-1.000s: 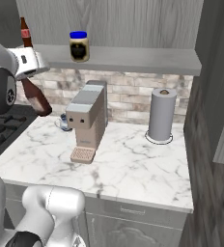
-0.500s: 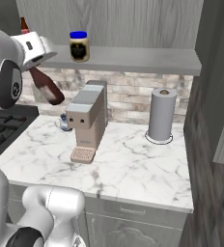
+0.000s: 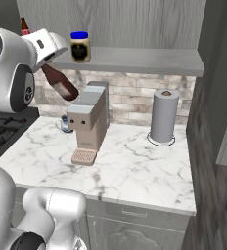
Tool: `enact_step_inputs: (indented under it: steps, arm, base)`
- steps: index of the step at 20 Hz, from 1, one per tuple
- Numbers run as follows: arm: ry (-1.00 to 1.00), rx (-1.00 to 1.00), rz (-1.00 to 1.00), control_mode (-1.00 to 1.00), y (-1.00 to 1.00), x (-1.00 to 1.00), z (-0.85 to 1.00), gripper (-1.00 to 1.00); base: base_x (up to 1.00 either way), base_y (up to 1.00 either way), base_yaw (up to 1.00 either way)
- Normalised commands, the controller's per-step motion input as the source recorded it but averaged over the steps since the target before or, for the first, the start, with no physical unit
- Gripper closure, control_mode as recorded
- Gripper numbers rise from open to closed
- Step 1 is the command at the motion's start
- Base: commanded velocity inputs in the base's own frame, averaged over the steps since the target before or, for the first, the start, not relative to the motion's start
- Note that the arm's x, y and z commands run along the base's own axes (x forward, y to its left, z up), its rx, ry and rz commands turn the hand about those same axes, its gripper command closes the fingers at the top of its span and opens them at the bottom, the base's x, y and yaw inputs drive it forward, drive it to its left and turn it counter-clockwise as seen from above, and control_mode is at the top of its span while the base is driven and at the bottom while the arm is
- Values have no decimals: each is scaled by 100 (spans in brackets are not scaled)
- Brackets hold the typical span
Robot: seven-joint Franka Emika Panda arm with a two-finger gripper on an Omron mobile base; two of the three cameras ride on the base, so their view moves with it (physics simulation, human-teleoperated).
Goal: Pick the mayonnaise and ketchup from the counter and place them in the cabinet.
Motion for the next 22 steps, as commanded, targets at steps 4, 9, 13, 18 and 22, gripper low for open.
enact_step_inputs:
  steps: [4, 9, 13, 18, 22]
  arm:
    - [-3, -2, 0, -100, -24, 31, 8, 100]
    - [0, 0, 0, -100, -21, 39, 21, 100]
    - [0, 0, 0, -100, -20, 38, 30, 100]
    - [0, 0, 0, -100, -17, 33, 29, 100]
    - [0, 0, 0, -100, -12, 31, 15, 100]
  base:
    - [0, 0, 0]
    - [0, 0, 0]
    - [0, 0, 0]
    - [0, 0, 0]
    - [0, 0, 0]
